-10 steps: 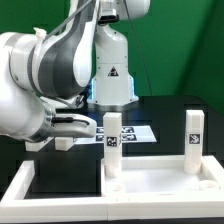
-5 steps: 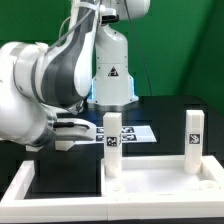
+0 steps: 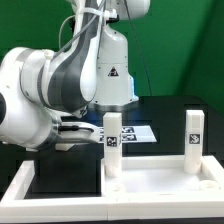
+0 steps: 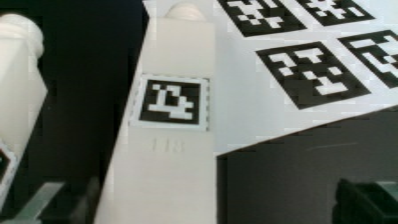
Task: Assemble desk
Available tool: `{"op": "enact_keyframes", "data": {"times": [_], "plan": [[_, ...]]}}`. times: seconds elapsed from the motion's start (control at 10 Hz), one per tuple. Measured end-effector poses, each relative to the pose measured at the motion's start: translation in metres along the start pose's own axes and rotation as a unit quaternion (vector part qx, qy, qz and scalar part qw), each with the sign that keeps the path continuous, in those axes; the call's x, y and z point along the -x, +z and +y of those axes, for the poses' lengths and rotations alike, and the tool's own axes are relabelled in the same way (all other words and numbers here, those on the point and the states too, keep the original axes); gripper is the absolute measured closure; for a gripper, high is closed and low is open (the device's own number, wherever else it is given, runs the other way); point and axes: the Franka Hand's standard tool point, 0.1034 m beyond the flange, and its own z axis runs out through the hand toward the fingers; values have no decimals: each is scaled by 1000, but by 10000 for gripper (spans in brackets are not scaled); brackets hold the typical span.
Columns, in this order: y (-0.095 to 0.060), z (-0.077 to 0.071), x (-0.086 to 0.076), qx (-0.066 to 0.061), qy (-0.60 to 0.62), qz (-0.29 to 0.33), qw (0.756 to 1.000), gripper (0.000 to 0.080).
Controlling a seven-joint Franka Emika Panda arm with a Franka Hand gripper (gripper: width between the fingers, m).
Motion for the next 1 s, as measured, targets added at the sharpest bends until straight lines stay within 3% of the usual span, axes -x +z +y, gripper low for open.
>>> {"op": "enact_keyframes", "data": {"times": [0.7, 0.9, 1.0], "plan": [[1, 0, 0, 0, -3, -1, 1000, 181], [1, 0, 0, 0, -3, -1, 1000, 509], [1, 0, 0, 0, -3, -1, 1000, 509]]}}
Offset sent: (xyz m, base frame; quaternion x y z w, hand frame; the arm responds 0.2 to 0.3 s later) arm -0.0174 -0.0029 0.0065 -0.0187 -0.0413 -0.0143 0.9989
